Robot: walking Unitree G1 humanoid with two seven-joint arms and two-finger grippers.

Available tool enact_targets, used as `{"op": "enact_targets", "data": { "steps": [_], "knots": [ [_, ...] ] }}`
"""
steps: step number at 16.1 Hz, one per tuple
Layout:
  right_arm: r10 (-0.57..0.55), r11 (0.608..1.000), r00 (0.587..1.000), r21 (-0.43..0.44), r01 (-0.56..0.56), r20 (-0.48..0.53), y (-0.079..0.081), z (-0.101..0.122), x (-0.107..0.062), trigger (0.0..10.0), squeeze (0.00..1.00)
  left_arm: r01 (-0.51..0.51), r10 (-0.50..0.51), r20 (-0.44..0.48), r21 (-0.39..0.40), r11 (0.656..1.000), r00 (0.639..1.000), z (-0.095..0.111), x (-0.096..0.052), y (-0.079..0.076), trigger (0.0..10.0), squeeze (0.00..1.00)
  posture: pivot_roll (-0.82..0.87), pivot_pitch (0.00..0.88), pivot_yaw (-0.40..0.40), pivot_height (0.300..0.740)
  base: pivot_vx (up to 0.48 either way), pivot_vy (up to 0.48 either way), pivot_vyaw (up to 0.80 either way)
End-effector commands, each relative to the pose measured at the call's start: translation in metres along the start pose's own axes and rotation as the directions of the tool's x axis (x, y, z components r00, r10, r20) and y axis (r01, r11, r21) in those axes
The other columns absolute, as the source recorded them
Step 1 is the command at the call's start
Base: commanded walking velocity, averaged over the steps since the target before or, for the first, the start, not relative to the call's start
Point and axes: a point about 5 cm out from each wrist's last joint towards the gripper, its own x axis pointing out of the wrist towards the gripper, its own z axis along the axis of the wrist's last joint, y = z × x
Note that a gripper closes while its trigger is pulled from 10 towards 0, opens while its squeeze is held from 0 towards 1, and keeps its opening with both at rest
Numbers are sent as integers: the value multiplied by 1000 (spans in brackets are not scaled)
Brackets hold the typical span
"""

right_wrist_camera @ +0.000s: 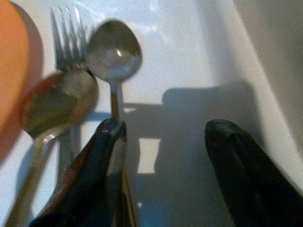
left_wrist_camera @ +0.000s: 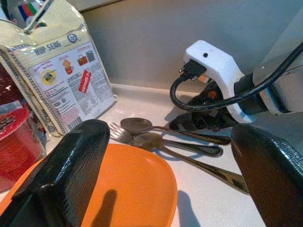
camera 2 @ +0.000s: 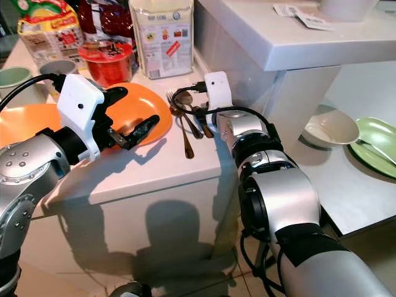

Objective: Setting the table

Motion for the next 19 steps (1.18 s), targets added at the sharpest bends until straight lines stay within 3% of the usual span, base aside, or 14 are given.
{"op": "enact_targets", "data": {
  "steps": [1,2,8,15,17,19],
  "knots": [
    [4,1000,1000,13,-3,-9,-3,1,-1,0,0,10,-10,15,16,1000,1000,7,-2,1,10000,0,209,128,-26,740,0,0,0],
    [47,998,999,46,-46,-24,2,-1,0,0,0,10,-10,10,19,1000,1000,8,-3,1,10000,0,212,129,-32,740,0,0,0],
    [119,993,993,-4,-119,-9,10,6,-1,0,0,-18,18,8,24,1000,1000,8,-5,3,10000,0,205,109,-76,740,0,0,0],
    [93,994,995,-45,-95,-39,6,5,-1,0,0,-12,12,-14,21,1000,1000,4,-7,-1,10000,0,206,104,-93,740,0,0,0],
    [75,997,996,-25,-76,-46,2,3,-2,0,0,-8,8,-13,16,1000,1000,4,-6,-2,10000,0,204,104,-89,740,0,0,0],
    [77,994,996,75,-74,-40,1,2,-2,0,0,-1,1,-11,12,1000,1000,4,-5,-3,10000,0,203,96,-84,740,0,0,0]
  ]
}}
